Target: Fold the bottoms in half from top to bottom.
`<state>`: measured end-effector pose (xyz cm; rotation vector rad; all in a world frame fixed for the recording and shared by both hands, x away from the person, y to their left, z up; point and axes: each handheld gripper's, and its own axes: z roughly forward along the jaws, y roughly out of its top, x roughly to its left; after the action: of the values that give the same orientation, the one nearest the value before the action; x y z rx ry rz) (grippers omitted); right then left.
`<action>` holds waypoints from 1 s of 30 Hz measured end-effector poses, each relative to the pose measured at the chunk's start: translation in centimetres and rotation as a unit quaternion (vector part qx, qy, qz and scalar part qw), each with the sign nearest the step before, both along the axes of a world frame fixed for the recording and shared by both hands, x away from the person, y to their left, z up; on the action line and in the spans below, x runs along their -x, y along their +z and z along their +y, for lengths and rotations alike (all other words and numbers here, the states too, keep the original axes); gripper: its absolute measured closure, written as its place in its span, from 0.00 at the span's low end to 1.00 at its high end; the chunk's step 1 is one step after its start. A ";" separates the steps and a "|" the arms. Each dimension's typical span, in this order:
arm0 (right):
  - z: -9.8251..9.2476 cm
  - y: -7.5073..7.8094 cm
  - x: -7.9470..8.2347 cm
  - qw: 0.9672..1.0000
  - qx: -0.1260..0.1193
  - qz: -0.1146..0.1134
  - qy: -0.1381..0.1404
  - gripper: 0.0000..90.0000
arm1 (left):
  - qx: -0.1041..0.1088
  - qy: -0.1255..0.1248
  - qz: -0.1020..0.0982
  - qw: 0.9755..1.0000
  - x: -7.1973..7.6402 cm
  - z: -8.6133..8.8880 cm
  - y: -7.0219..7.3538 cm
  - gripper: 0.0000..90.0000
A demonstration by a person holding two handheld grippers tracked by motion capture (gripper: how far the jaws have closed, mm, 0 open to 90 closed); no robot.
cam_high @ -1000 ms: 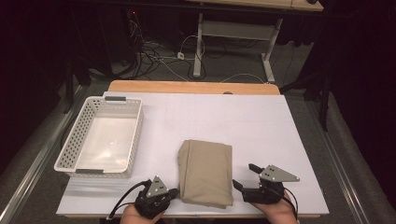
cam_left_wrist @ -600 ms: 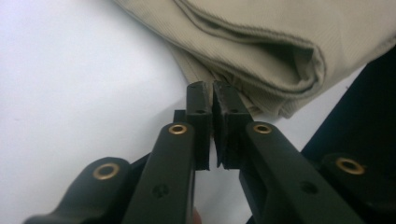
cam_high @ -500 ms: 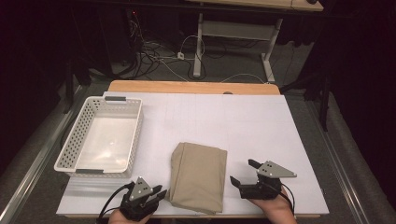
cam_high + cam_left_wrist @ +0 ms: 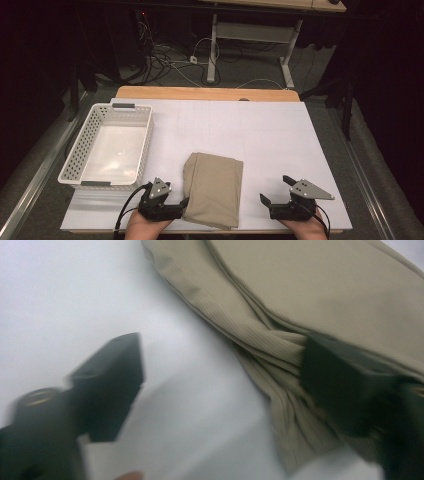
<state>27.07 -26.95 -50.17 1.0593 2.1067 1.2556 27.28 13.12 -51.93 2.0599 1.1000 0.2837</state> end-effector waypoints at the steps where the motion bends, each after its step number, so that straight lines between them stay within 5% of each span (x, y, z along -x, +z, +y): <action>1: -0.4 -0.1 0.4 1.000 0.004 0.000 -0.003 0.00 | 0.001 -0.004 0.017 1.000 -0.9 -0.3 -0.1 0.04; 4: -0.9 -0.2 0.8 1.000 0.005 0.000 -0.008 0.00 | 0.004 -0.009 0.036 0.999 -1.6 -0.4 -0.2 0.00; 17: -2.0 0.0 2.7 1.000 -0.004 -0.012 -0.024 0.00 | 0.004 -0.018 0.047 0.999 -3.1 -0.7 -0.3 0.00; 22: -1.5 0.2 1.7 1.000 -0.009 -0.011 -0.022 0.00 | -0.003 -0.018 0.045 0.999 -3.0 -0.8 -0.3 0.00; 30: -1.6 0.5 -1.1 1.000 0.019 -0.005 -0.010 0.00 | -0.032 -0.025 0.041 0.998 -2.0 -0.5 -0.2 0.02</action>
<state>28.13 -28.53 -49.71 1.0537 2.0988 1.2039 29.29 12.58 -52.16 2.1689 1.0989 0.2147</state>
